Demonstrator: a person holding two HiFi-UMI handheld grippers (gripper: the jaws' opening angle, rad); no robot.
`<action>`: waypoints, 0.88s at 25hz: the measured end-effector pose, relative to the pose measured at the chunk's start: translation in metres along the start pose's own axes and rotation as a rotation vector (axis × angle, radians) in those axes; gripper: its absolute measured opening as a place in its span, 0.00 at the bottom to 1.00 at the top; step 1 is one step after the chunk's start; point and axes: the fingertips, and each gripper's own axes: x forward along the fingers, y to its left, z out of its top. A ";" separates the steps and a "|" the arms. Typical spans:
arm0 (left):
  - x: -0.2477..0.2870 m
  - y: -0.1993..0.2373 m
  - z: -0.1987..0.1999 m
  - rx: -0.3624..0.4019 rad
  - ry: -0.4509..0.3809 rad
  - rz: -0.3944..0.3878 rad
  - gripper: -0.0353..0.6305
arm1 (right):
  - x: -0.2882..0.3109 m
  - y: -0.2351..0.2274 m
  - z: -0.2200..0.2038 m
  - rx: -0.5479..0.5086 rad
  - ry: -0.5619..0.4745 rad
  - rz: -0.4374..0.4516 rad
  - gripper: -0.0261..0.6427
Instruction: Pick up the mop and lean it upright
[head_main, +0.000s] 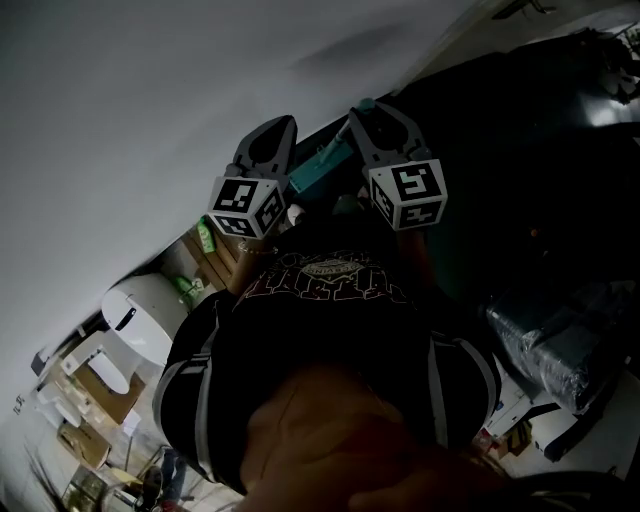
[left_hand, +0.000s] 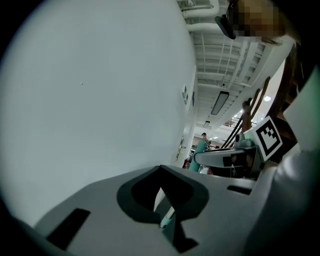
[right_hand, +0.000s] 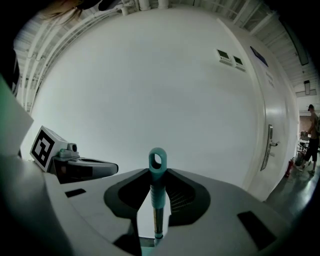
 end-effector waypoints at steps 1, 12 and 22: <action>0.002 -0.002 0.000 0.004 0.005 -0.003 0.12 | -0.001 -0.003 0.000 0.004 -0.003 -0.003 0.20; 0.064 -0.048 0.007 0.009 -0.038 0.057 0.12 | -0.021 -0.062 0.004 0.005 -0.021 0.050 0.20; 0.132 -0.116 0.005 0.023 -0.041 0.059 0.12 | -0.040 -0.138 -0.001 -0.028 -0.012 0.106 0.20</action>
